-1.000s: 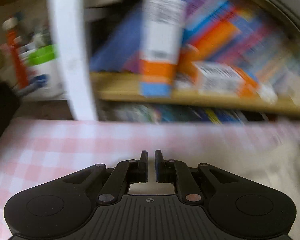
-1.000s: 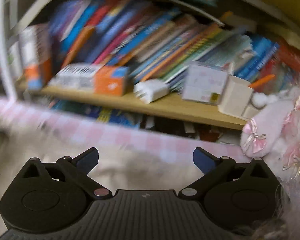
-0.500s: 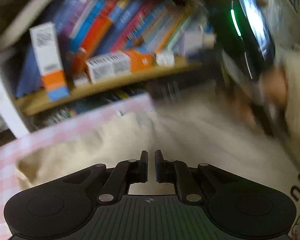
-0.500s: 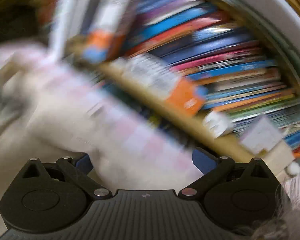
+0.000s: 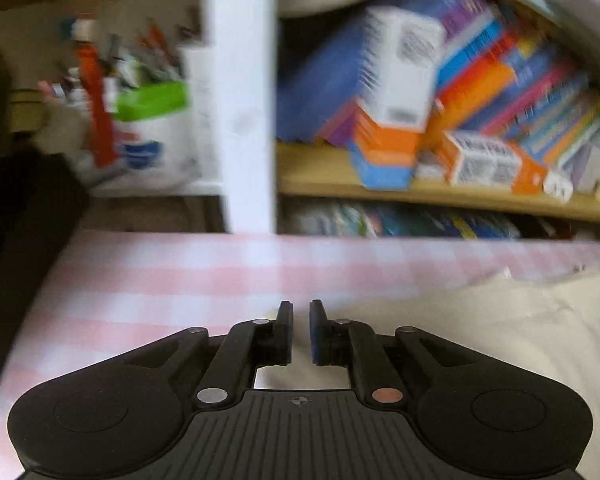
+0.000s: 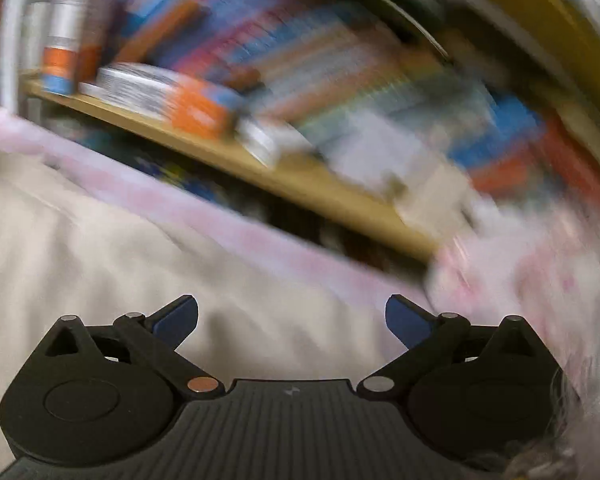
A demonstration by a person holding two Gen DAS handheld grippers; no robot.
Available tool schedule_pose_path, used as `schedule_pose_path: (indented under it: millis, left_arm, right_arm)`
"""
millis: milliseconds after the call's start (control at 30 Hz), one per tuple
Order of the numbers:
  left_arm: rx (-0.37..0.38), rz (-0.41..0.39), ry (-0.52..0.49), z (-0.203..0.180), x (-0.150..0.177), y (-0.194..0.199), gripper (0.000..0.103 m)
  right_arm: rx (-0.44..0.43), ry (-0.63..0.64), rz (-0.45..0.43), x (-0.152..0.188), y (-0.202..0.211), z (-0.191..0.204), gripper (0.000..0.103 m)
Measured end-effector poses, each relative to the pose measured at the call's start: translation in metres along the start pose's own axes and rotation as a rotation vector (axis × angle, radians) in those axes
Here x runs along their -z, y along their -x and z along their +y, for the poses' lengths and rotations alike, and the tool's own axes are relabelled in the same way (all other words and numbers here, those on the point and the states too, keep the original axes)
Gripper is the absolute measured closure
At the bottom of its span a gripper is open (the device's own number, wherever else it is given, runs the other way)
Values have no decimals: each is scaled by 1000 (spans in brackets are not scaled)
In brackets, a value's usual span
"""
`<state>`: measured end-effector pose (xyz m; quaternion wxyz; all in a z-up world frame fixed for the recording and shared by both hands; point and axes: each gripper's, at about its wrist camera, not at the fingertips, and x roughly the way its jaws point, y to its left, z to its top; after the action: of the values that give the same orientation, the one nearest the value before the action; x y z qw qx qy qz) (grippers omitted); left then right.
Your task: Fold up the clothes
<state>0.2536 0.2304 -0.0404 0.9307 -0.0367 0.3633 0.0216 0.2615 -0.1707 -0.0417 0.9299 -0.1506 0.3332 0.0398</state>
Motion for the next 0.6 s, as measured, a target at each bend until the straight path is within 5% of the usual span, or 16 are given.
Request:
schedule_pose_path:
  millis: [200,267,367,433,500,600]
  left_arm:
    - [29,41,28,12,6,2,76]
    - [38,50,45,8,7,-1,73]
    - [38,55,56,7,10,0,61]
    - [35,51,59,4,10,-2,58]
    - [34,53,64,5,11,-3,56]
    - [30,58,75,5,12,-6,56]
  right_arm:
    - [-75,-392,86,5,-17,-74,3]
    - [-110,-467,111,3,-26,-86,14]
    - [-159,-532,151,0,-39,-94,48]
    - [-171,-543,180,-2,-41,-95,88]
    - [-174,-559,159,-4,-34,-97,95]
    - [-132,-546,-15,-7,-4,-97,95]
